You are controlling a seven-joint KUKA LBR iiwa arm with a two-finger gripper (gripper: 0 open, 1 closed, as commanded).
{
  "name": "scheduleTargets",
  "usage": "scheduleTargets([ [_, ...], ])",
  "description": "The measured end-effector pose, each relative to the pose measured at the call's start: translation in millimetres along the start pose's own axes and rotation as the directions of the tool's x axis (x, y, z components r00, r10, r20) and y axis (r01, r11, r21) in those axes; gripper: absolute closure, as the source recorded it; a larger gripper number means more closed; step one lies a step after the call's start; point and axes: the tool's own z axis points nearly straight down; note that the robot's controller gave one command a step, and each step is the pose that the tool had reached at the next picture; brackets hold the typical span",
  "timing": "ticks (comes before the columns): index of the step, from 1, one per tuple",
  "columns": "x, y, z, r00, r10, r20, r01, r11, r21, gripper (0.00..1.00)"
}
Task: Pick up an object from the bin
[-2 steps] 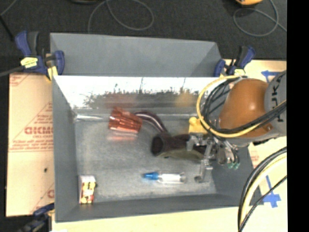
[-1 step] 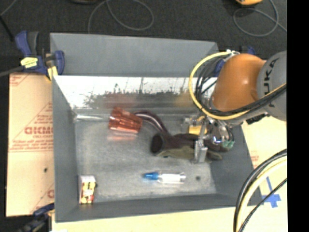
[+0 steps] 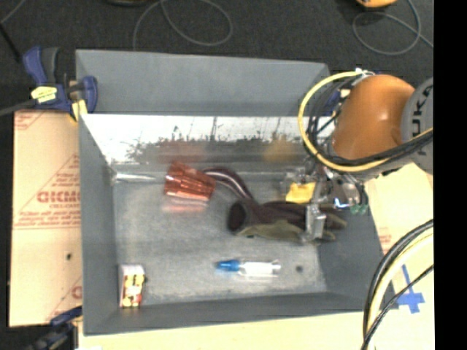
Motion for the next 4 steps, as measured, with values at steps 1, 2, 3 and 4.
scheduleTargets([
  [1, -10.7, -62.4, -4.6, 1.0, 0.022, -0.009, -0.022, 1.0, 0.003, 0.0],
  [2, -18.2, -81.1, 6.6, 0.997, -0.077, -0.002, 0.077, 0.997, 0.008, 0.0],
  [3, -29.1, -61.2, 27.3, 0.979, -0.203, -0.004, 0.203, 0.979, 0.002, 0.0],
  [4, -54.4, -20.3, 82.1, 0.992, 0.129, 0.008, -0.129, 0.992, 0.007, 1.0],
])
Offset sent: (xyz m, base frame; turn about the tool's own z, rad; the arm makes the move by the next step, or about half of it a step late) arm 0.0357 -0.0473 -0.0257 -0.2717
